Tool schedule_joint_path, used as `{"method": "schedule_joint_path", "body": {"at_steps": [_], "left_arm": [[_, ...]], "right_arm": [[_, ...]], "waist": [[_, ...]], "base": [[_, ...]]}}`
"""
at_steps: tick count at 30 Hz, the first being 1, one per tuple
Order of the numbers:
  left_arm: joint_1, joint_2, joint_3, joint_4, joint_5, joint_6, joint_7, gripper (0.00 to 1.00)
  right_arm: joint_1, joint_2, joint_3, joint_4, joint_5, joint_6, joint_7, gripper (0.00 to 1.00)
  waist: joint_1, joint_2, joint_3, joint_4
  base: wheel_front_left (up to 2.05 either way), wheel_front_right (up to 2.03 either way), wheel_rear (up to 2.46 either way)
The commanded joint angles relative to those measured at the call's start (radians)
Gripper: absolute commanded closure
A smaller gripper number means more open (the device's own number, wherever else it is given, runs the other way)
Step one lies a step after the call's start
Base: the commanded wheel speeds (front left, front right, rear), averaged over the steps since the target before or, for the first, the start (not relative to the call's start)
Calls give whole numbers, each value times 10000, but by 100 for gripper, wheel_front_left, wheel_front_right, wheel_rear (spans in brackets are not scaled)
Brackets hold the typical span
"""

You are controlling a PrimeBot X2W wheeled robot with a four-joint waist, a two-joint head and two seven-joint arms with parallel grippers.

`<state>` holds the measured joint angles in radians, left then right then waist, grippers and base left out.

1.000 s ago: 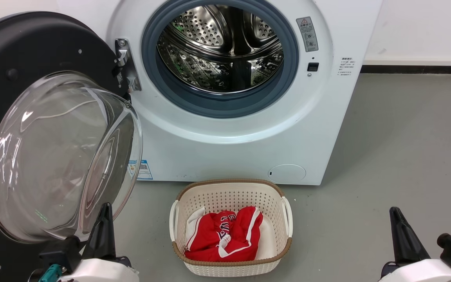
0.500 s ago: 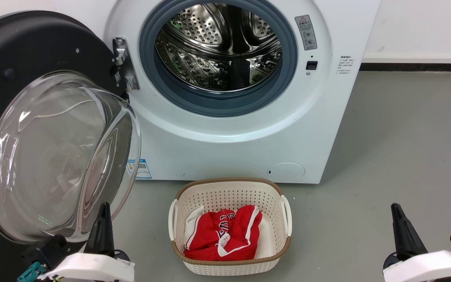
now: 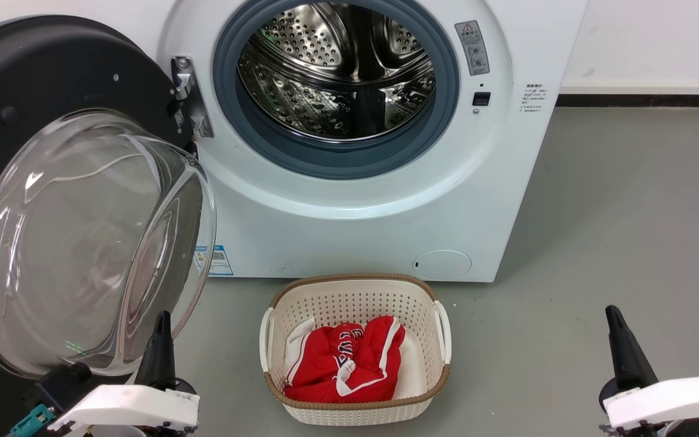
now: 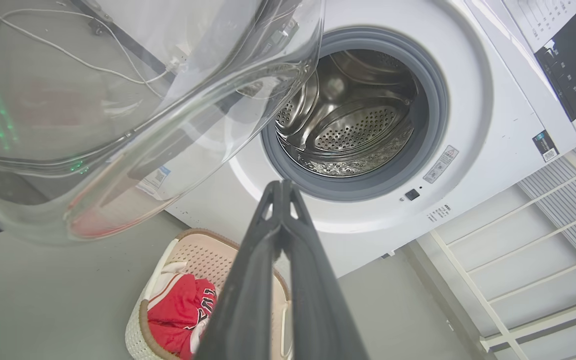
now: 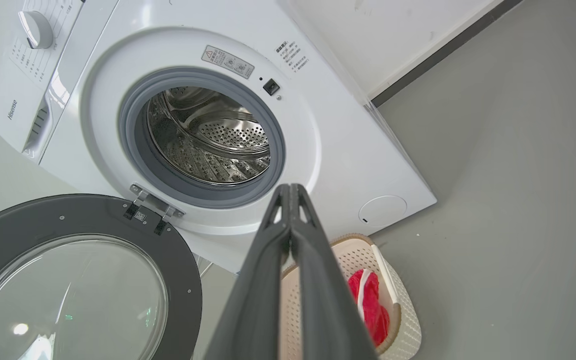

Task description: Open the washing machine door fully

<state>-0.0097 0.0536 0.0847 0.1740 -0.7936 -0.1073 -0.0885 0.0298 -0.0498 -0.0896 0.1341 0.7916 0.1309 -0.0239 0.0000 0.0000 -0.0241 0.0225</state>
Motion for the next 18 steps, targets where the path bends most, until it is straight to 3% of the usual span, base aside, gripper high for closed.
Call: {"method": "schedule_joint_path", "body": {"at_steps": [1,18], "left_arm": [[-312,29,51,-71,-259,-55,68,100],[-527,14,118,134,-2389,-103,600,100]], "right_arm": [[-293,-8,-37,-63,302,0,43,100],[-627,-8,-94,248,2420,0,412,100]], "waist": [[0,0,3,-2],[0,0,57,-47]], "base": [[0,0,0],[0,0,0]]}}
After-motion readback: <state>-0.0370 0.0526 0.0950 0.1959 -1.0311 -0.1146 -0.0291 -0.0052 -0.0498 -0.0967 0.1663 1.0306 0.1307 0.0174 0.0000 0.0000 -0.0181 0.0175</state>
